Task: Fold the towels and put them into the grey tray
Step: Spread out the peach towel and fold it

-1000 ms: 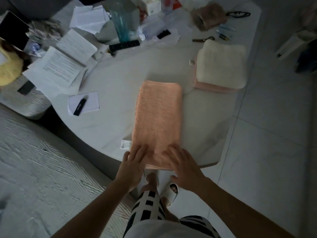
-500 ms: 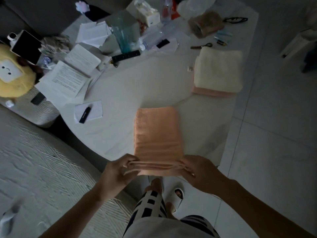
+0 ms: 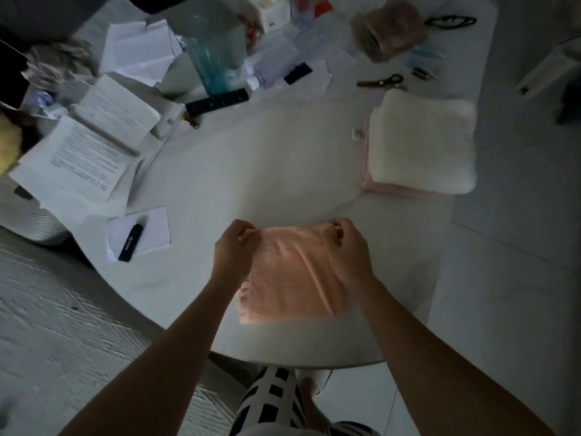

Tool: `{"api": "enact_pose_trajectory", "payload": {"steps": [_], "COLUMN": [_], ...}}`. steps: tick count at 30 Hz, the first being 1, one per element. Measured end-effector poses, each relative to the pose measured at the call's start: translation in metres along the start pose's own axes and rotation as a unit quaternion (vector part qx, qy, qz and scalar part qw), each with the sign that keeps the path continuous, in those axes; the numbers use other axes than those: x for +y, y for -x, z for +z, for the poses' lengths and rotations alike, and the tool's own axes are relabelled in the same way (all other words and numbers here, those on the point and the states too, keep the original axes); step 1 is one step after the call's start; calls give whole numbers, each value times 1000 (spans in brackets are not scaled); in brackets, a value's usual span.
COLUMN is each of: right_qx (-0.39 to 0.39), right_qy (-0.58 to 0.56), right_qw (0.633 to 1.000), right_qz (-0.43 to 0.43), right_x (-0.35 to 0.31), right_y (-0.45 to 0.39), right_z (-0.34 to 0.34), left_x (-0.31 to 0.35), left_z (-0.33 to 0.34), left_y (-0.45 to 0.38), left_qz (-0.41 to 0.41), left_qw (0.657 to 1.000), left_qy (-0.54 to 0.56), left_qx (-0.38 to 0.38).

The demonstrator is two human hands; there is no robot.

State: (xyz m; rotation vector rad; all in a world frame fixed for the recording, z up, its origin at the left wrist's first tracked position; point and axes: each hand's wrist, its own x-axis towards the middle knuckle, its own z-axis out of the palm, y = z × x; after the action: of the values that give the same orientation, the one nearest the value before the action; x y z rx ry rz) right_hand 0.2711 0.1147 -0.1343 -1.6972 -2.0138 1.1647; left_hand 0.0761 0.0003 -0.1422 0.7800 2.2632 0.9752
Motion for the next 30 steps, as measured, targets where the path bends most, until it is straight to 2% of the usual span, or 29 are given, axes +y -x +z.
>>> {"api": "enact_pose_trajectory", "payload": {"steps": [2,6,8,11,13,15,17,21,24,27,30], "right_qx": [-28,-31,-10,39,45,14,-30,-102,-96,-33,8], "right_qy": [7,31,-6,-78,-66,-26,-21,-67,-84,-75,-105], "right_qw": [999,996,1000,994,993,996,995,987,988,993,991], "right_qz": [-24,-77,-27,58,87,89,92,100,91,79,86], "right_x": [4,12,11,7,6,14,25,48,55,59,57], "right_y": [9,11,1,-5,2,17,40,80,89,85,85], "right_z": [3,-4,-7,-11,-13,-17,-23,-30,-29,-25,-17], "left_x": [-3,3,0,0,1,0,-6,-24,-35,-39,-35], "left_z": [0,-1,2,5,4,-4,-16,-29,-31,-33,-21], "left_y": [-5,-11,-13,-13,-9,2,20,63,81,86,94], "left_qz": [37,84,73,11,-11,-11,-29,-90,-92,-68,-84], "left_qw": [998,996,996,999,999,999,999,991,988,995,996], "left_qy": [-40,-26,-47,-50,-25,-21,-30,-21,-4,-15,12], "left_qx": [-3,2,-11,-12,19,45,17,-92,-124,-70,-5]}}
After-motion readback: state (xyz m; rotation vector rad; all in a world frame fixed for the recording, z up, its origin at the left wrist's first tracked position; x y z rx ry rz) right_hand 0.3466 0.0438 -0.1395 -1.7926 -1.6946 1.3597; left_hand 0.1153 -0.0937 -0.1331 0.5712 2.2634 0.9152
